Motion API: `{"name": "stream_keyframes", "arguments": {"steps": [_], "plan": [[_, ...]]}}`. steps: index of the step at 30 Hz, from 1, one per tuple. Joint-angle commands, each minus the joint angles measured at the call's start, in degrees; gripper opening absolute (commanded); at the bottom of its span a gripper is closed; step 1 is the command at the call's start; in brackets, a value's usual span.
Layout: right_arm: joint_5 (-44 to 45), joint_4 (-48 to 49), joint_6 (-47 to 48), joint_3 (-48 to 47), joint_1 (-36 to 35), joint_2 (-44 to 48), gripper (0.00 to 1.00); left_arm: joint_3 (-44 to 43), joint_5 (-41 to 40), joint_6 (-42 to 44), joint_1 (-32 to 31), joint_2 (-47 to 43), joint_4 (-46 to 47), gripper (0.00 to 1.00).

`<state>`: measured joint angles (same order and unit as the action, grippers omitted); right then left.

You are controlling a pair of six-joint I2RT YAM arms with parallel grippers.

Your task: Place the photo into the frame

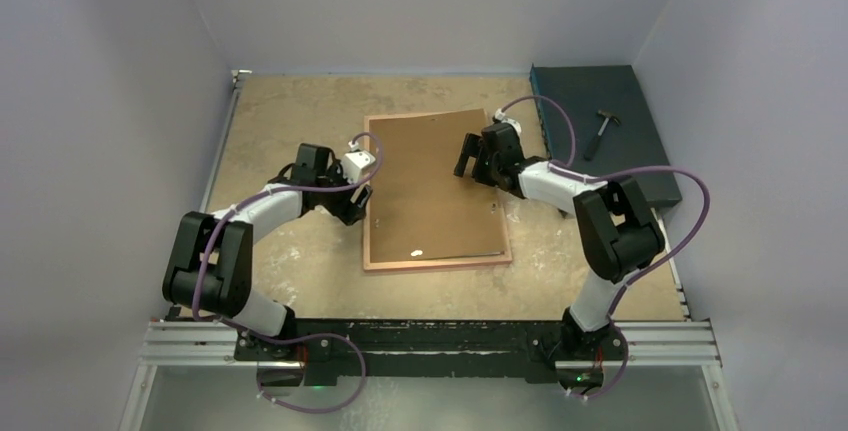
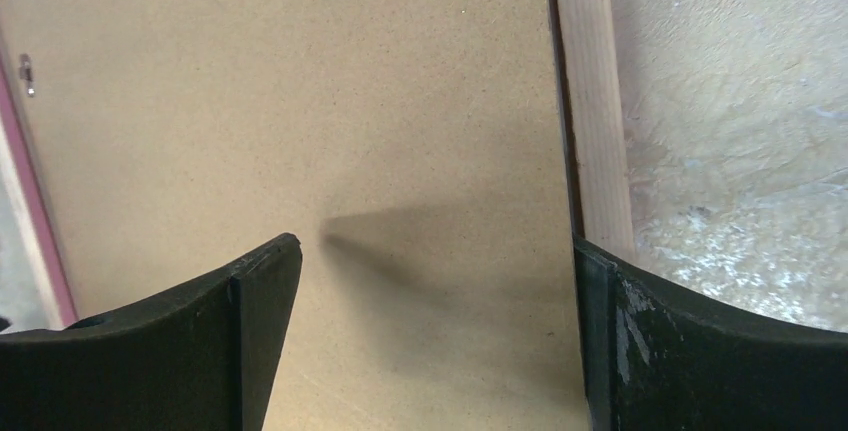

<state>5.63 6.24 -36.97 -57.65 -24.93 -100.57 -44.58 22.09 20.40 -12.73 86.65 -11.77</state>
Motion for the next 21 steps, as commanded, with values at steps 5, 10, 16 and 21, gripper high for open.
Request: {"name": "stream_keyframes", "arguments": {"steps": [5, 10, 16, 21], "plan": [[12.5, -10.8, 3.7, -7.5, -3.8, -0.1, 0.99, -3.0, 3.1, -0.3, 0.9, -2.1, -2.0, 0.70], [16.3, -13.9, 4.3, -9.5, -5.9, -0.8, 0.99, -3.7, 3.9, 0.1, 2.5, -2.2, -2.9, 0.70], [20.6, -16.8, 4.8, -10.9, -7.2, 0.6, 0.99, -4.4, 5.9, 0.3, 5.0, -2.3, -3.9, 0.70], [18.0, -16.7, 4.9, -11.3, -7.2, 2.2, 0.99, -5.0, 6.4, 0.7, 6.4, -2.6, -4.3, 0.70]]}}
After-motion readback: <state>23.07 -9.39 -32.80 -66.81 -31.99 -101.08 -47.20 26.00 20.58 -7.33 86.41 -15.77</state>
